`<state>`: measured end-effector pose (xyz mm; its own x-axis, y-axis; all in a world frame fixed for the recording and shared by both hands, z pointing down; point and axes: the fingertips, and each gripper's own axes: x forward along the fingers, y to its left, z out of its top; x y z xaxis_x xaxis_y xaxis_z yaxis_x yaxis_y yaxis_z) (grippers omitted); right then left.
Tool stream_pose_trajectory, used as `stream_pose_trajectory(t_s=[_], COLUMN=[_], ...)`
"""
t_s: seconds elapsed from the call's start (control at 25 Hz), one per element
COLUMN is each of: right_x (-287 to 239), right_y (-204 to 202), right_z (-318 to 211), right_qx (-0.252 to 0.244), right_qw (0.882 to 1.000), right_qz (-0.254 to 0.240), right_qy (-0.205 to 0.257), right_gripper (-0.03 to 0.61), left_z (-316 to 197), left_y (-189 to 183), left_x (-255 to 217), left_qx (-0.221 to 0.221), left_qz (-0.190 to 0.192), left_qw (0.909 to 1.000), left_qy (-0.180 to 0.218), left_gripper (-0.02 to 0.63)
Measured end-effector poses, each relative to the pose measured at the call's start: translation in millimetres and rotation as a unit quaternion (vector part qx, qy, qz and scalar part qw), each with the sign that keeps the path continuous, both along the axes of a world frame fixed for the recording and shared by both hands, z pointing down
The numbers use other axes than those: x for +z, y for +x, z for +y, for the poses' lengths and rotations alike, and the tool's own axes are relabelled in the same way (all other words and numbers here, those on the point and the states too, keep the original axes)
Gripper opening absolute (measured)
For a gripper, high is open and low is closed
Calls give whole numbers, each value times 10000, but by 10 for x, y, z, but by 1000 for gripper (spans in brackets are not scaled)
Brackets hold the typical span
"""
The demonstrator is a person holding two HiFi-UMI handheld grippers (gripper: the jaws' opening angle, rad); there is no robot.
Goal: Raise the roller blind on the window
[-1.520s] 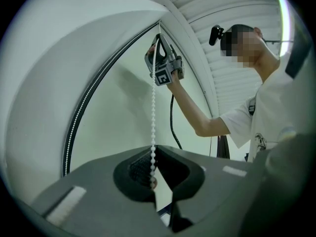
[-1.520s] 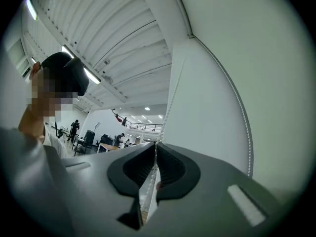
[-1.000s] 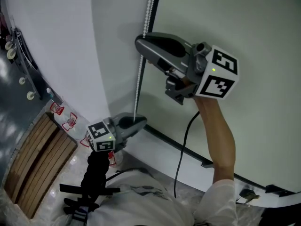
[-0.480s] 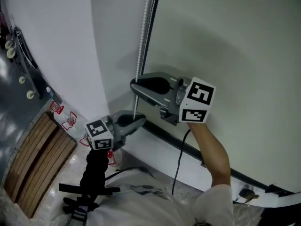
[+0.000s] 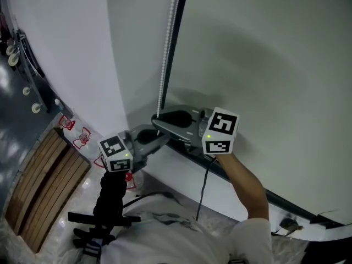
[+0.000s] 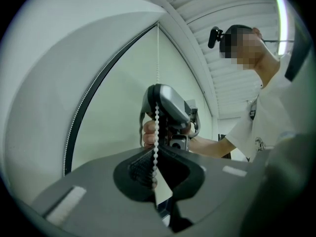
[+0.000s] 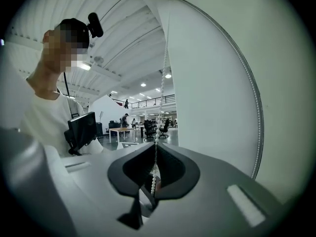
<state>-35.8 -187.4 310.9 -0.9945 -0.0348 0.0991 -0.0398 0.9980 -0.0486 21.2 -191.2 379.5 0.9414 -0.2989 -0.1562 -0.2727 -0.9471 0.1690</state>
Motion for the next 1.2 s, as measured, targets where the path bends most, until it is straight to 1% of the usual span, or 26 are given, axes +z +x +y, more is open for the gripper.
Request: stream_pose_trajectory(t_s=[0.16,0.2,0.24,0.28,0.32,0.44,0.6,0.84,1.0,1.2], right_x=[-51,-44,-45,-68,-124,-428,-901,-1626,-1948,-2218], right_y=[59,61,58,56,59,75,59,71,32,6], right_z=[-82,-94,-97,-95,-94,-129,-165,-249,-257,-311], right_qx=[211,223,192,133,67,-85,-219,-265,-319,-285], right_qw=[9993,9993,9993,9993,9990,9975,9955,9892,9857,9826], right_qz=[-302,-301,-307,-351,-436,-699,-869,-1214,-1292,-1414], right_qy=[-9,-19,-48,-87,-124,-61,299,772,1037,1166], right_gripper=[20,37,97,135,157,158,163,160,160,156], left_z=[29,44,58,71,79,75,68,70,72,82], left_y=[-17,-18,-16,-12,-7,11,1,9,6,18], left_x=[-5,-2,3,8,11,-4,2,11,22,39], left_qx=[49,72,95,112,125,142,122,115,117,141], left_qz=[-2,-10,-18,-23,-23,-36,-47,-42,-39,-56], left_qw=[10000,10000,9999,9999,9999,9999,9999,9999,9999,9999], left_qy=[34,41,51,64,74,89,94,71,60,47], left_gripper=[-2,-3,-2,-2,-2,-2,-2,-2,-2,-2])
